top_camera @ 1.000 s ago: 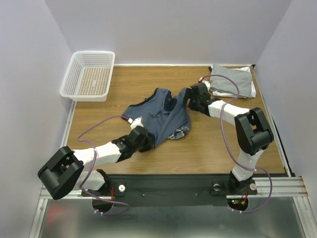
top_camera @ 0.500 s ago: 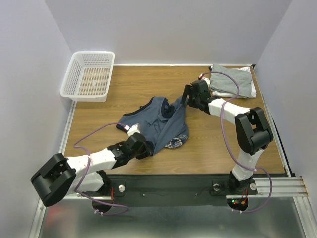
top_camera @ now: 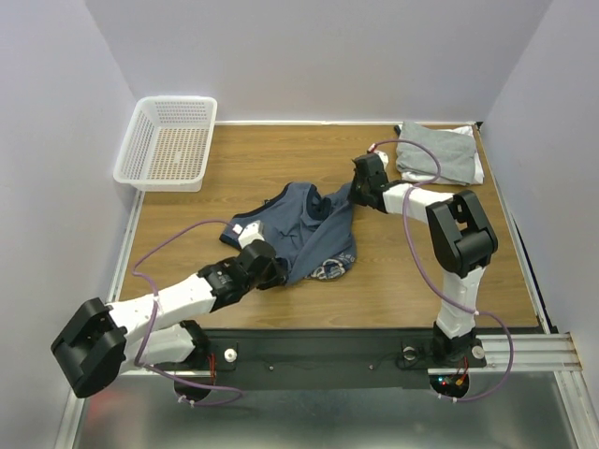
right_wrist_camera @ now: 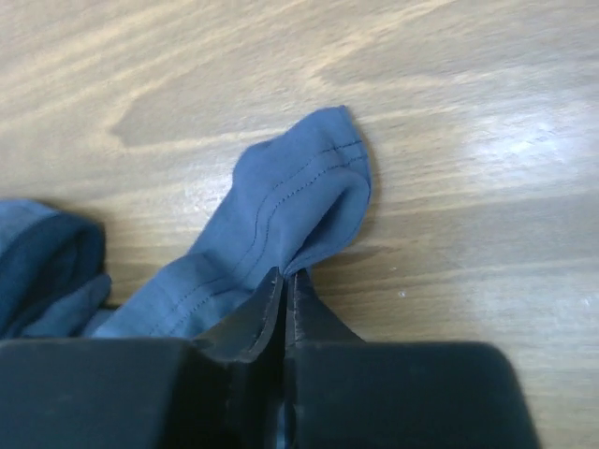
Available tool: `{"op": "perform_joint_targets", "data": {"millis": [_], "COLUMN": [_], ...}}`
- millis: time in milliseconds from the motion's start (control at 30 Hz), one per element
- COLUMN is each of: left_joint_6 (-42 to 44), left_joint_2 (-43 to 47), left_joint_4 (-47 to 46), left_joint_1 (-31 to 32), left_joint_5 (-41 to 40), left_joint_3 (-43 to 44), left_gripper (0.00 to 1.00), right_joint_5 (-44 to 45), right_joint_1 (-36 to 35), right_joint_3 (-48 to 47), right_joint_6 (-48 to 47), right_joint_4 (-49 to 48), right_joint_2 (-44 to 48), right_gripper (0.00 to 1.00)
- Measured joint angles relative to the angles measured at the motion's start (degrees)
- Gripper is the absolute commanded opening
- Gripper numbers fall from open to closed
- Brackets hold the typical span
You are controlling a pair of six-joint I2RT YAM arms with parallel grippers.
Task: Fold and stack the tank tops
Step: Flatten the tank top out
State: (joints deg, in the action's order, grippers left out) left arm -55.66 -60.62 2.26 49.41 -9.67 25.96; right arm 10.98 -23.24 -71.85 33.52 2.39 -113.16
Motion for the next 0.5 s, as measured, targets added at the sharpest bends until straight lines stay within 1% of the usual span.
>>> {"op": "perform_joint_targets", "data": {"millis": [33, 100, 167, 233, 267, 300, 367, 433, 500], "left_joint_6": [0.7, 1.9, 4.2, 7.4, 8.7, 10.4, 13.3, 15.9, 18.0], "left_joint_2": [0.5, 1.1, 1.8, 2.2, 2.2, 2.1, 1.4, -0.2, -2.0], "left_joint_4": [2.5, 4.6, 7.5, 8.8, 9.5, 10.3, 11.4, 12.1, 12.1], "left_joint_1": [-0.3, -0.9, -3.0, -7.6, -9.7, -12.2, -15.9, -18.0, -18.4], "left_joint_5": [-0.8, -1.8, -3.1, -4.1, -4.4, -4.8, -5.9, -6.9, -7.4], "left_joint_3": [2.0, 5.2, 11.0, 17.8, 21.0, 25.0, 32.5, 40.3, 46.4], "left_gripper": [0.00, 0.00, 0.00, 0.00, 0.00, 0.00, 0.00, 0.00, 0.00], "right_joint_5": [0.6, 1.8, 3.4, 5.4, 6.9, 7.8, 10.4, 11.9, 13.4], "right_joint_1": [0.0, 0.1, 0.3, 0.7, 1.1, 1.2, 1.6, 1.9, 1.9], "right_joint_3": [0.0, 0.0, 0.0, 0.0, -0.1, -0.6, -4.1, -7.3, -10.7], "right_joint_6": [0.1, -0.1, -0.5, -1.2, -1.9, -2.3, -3.8, -5.0, -6.1], "right_joint_4": [0.1, 0.7, 2.0, 3.2, 3.7, 3.8, 4.0, 3.5, 2.4], "right_joint_2": [0.2, 1.3, 4.1, 8.8, 13.3, 15.6, 22.5, 26.3, 30.3], "right_gripper": [0.00, 0.00, 0.00, 0.00, 0.00, 0.00, 0.00, 0.00, 0.00]}}
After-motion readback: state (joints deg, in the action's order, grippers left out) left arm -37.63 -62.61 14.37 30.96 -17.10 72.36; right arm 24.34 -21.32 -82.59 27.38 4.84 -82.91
